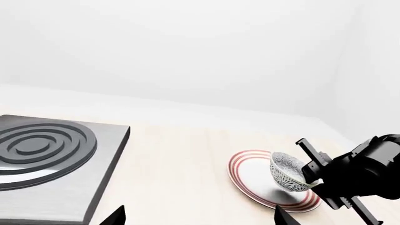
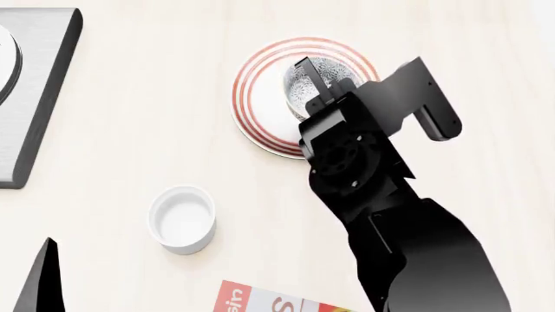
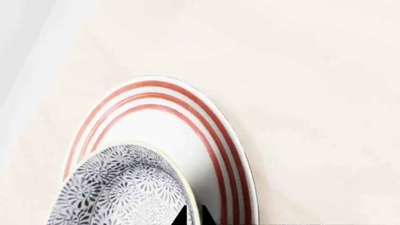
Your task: Pick the akita bowl on the cookies box and place it on the plate.
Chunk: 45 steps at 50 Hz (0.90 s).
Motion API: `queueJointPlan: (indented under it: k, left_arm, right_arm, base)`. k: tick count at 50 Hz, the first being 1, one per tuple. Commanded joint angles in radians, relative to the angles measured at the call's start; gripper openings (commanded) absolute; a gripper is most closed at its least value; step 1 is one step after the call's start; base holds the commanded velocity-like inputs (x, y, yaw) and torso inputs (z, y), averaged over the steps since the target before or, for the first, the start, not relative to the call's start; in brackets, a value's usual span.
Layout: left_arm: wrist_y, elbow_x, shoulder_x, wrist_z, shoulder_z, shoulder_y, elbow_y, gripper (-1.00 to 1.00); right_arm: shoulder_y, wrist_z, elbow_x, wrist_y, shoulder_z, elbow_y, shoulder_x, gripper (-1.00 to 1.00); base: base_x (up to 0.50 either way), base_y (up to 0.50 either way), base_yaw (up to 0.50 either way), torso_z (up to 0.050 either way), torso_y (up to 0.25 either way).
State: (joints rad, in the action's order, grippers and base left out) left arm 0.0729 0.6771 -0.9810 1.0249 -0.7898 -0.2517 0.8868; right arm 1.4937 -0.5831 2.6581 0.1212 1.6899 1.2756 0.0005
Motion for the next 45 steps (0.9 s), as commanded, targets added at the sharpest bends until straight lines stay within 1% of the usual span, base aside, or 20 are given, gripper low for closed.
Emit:
queueJointPlan:
  k: [1,12,13,15,45]
  left_arm:
    - [0.003,0.002,0.001,-0.003,0.001,0.0,-0.006,1.0]
    - [-0.002,0.003,-0.002,0.002,0.001,-0.001,0.0,1.0]
    - [-0.002,0.002,-0.002,0.001,0.001,-0.001,0.0,1.0]
    - [0.0,0.005,-0.003,0.0,0.002,-0.001,-0.001,1.0]
    - [-0.005,-0.008,-0.002,0.003,-0.001,0.002,0.005,1.0]
  right_arm:
    - [-0.001,0.005,-0.018,-0.001,-0.002,0.003,0.0,-1.0]
    - [-0.005,0.021,-0.012,-0.008,-0.006,0.003,0.0,-1.0]
    - [-0.002,0.049,0.004,-0.033,-0.016,0.007,0.0,1.0]
    - [-0.002,0.074,0.023,-0.046,-0.019,0.008,0.0,1.0]
    - [0.028,0.066,0.008,-0.065,0.017,0.024,0.0,1.0]
  base:
    - [0.0,0.0,0.0,0.0,0.0]
    - [0.0,0.0,0.0,0.0,0.0]
    - [0.0,0.0,0.0,0.0,0.0]
    - [0.0,0.0,0.0,0.0,0.0]
    - [0.0,0.0,0.0,0.0,0.0]
